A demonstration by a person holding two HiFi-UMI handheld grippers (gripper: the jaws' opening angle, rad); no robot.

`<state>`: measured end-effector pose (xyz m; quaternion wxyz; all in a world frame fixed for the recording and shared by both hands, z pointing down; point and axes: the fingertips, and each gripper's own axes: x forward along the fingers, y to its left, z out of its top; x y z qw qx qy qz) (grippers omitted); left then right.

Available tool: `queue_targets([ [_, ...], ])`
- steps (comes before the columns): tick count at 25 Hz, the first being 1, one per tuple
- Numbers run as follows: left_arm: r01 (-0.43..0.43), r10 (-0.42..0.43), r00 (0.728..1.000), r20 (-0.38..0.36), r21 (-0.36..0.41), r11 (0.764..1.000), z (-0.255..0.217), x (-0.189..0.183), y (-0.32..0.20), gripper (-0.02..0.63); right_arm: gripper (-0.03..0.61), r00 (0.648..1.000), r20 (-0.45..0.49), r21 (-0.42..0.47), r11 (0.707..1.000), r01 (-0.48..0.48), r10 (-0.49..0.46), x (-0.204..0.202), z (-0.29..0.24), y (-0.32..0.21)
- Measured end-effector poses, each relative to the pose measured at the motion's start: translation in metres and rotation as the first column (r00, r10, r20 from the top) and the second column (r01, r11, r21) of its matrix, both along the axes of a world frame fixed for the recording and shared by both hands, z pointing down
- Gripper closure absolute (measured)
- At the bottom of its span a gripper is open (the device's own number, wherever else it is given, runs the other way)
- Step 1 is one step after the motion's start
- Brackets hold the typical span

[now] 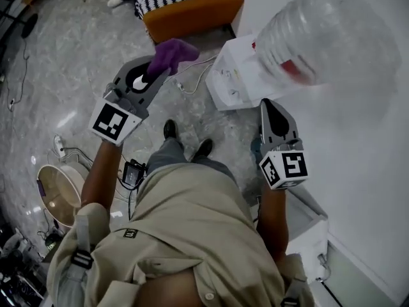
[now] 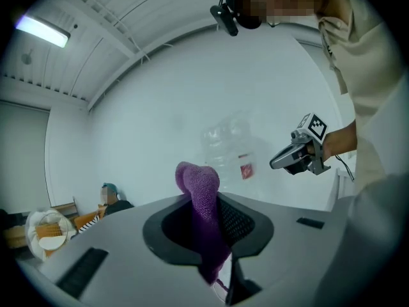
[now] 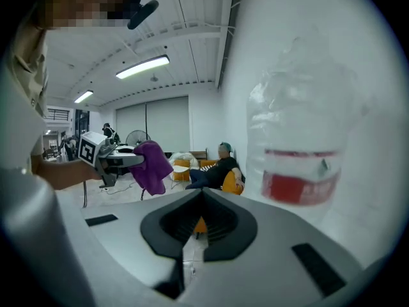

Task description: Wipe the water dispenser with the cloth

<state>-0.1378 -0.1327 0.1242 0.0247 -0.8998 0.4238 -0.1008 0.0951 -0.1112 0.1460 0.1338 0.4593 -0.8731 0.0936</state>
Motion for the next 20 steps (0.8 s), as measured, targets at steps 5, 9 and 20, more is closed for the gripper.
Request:
queue_targets([
  [5,0.014,-0.013,1.000,-0.028,0.015,1.000,-0.026,-0.002,0.025,0.531,0.557,1.000,0.025,0.036,0.999,0.005,-0.006,0.006,-0.026,0.010],
  [9,0.021,-0.015,0.995,-0.094,0.064,0.998,-0.048,0.002,0.029,0.531,0.557,0.999,0.036,0.045,0.999,-0.001,0.000,0.014,-0.034,0.017],
  [20,-0.012,0.022,0.992,-0.122,0.079,0.997,-0.067,0.056,0.046,0.531,0.557,0.998,0.045,0.050,0.998,-0.039,0.037,0.070,-0.038,0.033],
])
